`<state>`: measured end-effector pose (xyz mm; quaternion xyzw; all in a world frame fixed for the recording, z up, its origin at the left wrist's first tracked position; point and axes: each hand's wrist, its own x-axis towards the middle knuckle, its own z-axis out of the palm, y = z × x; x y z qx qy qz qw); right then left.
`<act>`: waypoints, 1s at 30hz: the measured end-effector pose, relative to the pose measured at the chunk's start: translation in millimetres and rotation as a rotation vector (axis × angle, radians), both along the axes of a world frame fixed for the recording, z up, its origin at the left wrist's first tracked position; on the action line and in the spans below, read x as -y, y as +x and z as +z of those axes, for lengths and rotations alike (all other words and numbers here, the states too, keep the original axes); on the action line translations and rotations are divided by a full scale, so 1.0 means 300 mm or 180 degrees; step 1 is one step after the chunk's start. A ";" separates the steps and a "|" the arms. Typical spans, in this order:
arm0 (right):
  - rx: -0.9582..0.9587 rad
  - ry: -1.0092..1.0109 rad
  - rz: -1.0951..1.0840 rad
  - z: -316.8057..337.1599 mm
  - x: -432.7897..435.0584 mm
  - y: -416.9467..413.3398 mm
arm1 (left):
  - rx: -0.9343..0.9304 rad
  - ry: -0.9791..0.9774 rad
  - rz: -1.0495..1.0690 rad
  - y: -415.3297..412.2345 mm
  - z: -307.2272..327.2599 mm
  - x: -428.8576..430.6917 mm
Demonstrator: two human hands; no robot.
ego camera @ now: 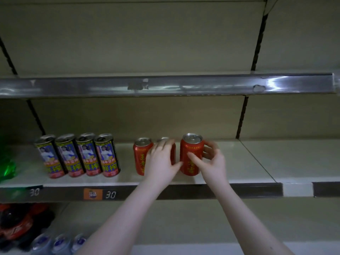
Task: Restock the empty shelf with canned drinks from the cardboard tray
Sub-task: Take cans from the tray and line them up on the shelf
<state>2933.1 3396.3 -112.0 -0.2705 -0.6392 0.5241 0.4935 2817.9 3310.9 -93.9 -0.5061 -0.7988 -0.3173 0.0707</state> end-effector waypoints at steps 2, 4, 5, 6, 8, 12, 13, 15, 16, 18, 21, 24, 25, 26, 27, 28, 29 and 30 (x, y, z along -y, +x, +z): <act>-0.0001 -0.0023 0.0026 -0.012 -0.024 -0.019 | -0.0198 -0.0131 0.0100 -0.027 -0.002 -0.012; 0.0027 -0.0079 0.0038 -0.026 -0.047 -0.041 | -0.0288 -0.0214 0.0147 -0.044 -0.011 -0.023; 0.0041 -0.0095 0.0019 -0.032 -0.054 -0.049 | -0.0312 -0.0214 0.0144 -0.047 -0.018 -0.024; 0.0050 -0.0092 -0.0005 -0.036 -0.061 -0.055 | -0.0336 -0.0194 0.0131 -0.049 -0.025 -0.025; 0.0085 -0.0084 -0.0071 -0.047 -0.074 -0.070 | -0.0358 -0.0171 0.0115 -0.054 -0.040 -0.028; 0.0109 -0.0090 -0.0141 -0.067 -0.081 -0.100 | -0.0449 -0.0125 0.0098 -0.062 -0.059 -0.030; 0.0123 -0.0095 -0.0148 -0.074 -0.082 -0.103 | -0.0488 -0.0110 0.0090 -0.062 -0.065 -0.030; 0.0158 -0.0086 -0.0164 -0.085 -0.082 -0.109 | -0.0577 -0.0083 0.0084 -0.062 -0.080 -0.028; 0.0166 -0.0086 -0.0179 -0.089 -0.082 -0.110 | -0.0614 -0.0068 0.0076 -0.064 -0.087 -0.028; 0.0160 -0.0093 -0.0205 -0.096 -0.083 -0.113 | -0.0675 -0.0059 0.0042 -0.068 -0.100 -0.030; 0.0233 -0.0039 -0.0188 -0.102 -0.087 -0.117 | -0.0698 -0.0097 0.0034 -0.066 -0.108 -0.032; 0.0303 -0.0068 -0.0107 -0.104 -0.088 -0.112 | -0.0687 -0.0119 0.0026 -0.062 -0.112 -0.031; 0.0338 -0.0083 -0.0082 -0.101 -0.087 -0.110 | -0.0675 -0.0141 0.0014 -0.062 -0.111 -0.031; 0.0372 -0.0108 -0.0046 -0.100 -0.085 -0.109 | -0.0641 -0.0164 -0.0004 -0.064 -0.111 -0.031; 0.0416 -0.0134 -0.0012 -0.096 -0.082 -0.105 | -0.0589 -0.0195 -0.0023 -0.063 -0.107 -0.031; 0.0485 -0.0158 0.0024 -0.093 -0.077 -0.102 | -0.0514 -0.0218 -0.0043 -0.064 -0.102 -0.030; 0.0575 -0.0162 0.0044 -0.089 -0.072 -0.094 | -0.0428 -0.0221 -0.0059 -0.061 -0.096 -0.028; 0.0644 -0.0153 0.0050 -0.084 -0.067 -0.085 | -0.0346 -0.0184 -0.0067 -0.059 -0.090 -0.025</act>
